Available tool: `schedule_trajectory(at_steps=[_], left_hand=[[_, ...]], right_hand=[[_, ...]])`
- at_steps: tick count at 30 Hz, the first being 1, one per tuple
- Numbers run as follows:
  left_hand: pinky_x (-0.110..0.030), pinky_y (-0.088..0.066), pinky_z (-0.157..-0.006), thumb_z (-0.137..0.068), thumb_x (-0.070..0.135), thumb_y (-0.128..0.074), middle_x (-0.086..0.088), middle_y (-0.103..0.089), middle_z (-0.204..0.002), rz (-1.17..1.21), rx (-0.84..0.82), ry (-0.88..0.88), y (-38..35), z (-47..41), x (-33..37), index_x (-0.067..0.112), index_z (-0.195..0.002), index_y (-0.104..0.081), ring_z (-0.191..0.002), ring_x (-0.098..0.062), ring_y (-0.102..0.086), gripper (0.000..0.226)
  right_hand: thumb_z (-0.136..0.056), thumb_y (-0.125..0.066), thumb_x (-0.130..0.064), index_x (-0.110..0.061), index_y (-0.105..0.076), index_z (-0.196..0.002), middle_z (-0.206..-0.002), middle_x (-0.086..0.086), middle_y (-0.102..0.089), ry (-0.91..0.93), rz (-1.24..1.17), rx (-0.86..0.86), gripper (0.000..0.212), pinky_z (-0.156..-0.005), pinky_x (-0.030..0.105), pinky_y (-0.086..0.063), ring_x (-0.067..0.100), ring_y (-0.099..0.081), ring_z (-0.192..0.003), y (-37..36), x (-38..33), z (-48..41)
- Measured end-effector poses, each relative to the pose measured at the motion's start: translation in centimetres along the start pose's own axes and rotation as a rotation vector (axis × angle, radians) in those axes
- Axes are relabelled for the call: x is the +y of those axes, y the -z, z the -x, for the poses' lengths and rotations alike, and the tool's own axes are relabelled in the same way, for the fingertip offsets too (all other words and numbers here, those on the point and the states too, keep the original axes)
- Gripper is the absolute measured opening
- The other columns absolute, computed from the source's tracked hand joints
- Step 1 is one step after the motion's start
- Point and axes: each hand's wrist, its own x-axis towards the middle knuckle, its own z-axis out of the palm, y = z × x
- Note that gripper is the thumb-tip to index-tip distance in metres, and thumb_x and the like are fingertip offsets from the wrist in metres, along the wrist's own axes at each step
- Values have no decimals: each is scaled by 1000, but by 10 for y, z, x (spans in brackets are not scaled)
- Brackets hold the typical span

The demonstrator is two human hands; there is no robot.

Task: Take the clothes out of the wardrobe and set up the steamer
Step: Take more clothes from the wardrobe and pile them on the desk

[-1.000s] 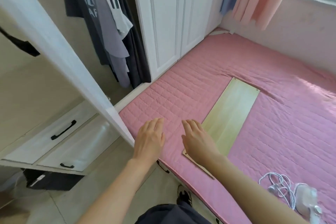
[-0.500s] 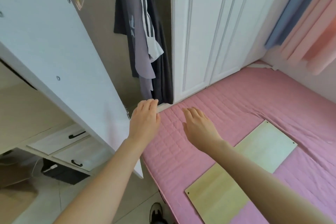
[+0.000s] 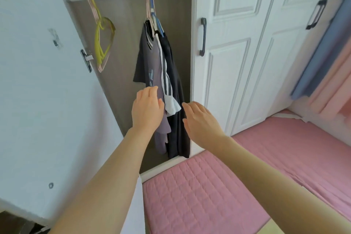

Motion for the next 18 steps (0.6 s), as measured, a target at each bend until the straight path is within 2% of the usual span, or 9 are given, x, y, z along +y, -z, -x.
schedule_trajectory(at_steps=[2,6,13,18], left_hand=[[-34,-45,-97,-96,30,-51,-7,-51,-138,4,29,12,4,-27,0,14,-138,-44,-127,-24,-46,45],[-35,-47,-94,-97,27,-48,-7,-52,-136,7,54,-5,12,-73,0,13,-137,-44,-126,-24,-45,42],[-34,-46,-85,-98,26,-47,-6,-56,-129,-69,46,-81,15,-136,-9,13,-131,-49,-117,-24,-49,36],[-41,-50,-85,-97,30,-49,-7,-59,-120,91,15,53,6,-183,-23,13,-125,-53,-112,-25,-51,33]], right_hand=[[-90,-60,-16,1,-52,-126,-118,14,-62,25,9,13,41,-102,39,-43,33,-55,-115,4,6,-23],[-94,-54,-19,1,-44,-136,-127,14,-57,72,37,39,47,-108,37,-36,33,-48,-125,12,15,-72],[-97,-46,-17,-7,-43,-133,-125,9,-56,70,-6,78,37,-92,30,-48,24,-51,-114,17,27,-157],[-99,-45,-25,-8,-41,-136,-129,9,-54,74,-39,114,41,-94,33,-49,25,-51,-117,15,32,-211]])
